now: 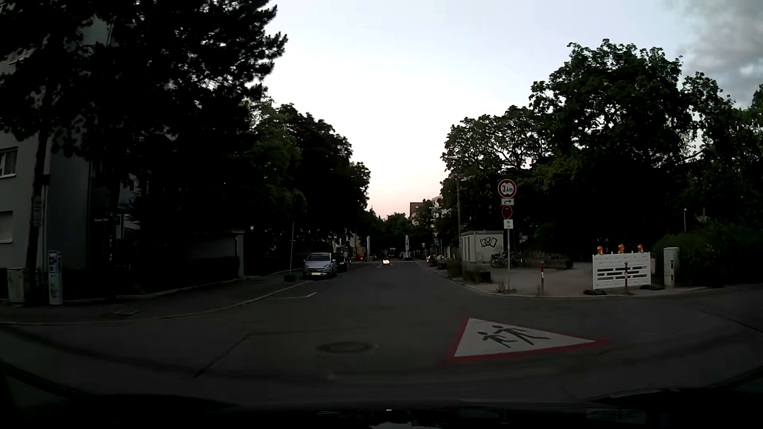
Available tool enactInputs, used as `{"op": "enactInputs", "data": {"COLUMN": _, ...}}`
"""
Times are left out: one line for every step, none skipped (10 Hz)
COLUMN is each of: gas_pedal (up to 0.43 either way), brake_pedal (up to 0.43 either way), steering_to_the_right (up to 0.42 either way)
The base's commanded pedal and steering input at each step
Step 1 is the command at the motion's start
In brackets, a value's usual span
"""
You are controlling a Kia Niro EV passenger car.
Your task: Follow the waypoints while adhering to traffic rules and regulations
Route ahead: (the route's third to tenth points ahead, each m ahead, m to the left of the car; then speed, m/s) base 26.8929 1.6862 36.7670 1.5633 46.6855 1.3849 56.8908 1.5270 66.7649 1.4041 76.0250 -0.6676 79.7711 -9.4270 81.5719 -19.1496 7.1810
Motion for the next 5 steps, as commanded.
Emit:
{"op": "enactInputs", "data": {"gas_pedal": 0.118, "brake_pedal": 0.000, "steering_to_the_right": 0.011}}
{"op": "enactInputs", "data": {"gas_pedal": 0.118, "brake_pedal": 0.000, "steering_to_the_right": 0.011}}
{"op": "enactInputs", "data": {"gas_pedal": 0.118, "brake_pedal": 0.000, "steering_to_the_right": 0.011}}
{"op": "enactInputs", "data": {"gas_pedal": 0.118, "brake_pedal": 0.000, "steering_to_the_right": 0.011}}
{"op": "enactInputs", "data": {"gas_pedal": 0.118, "brake_pedal": 0.000, "steering_to_the_right": 0.011}}
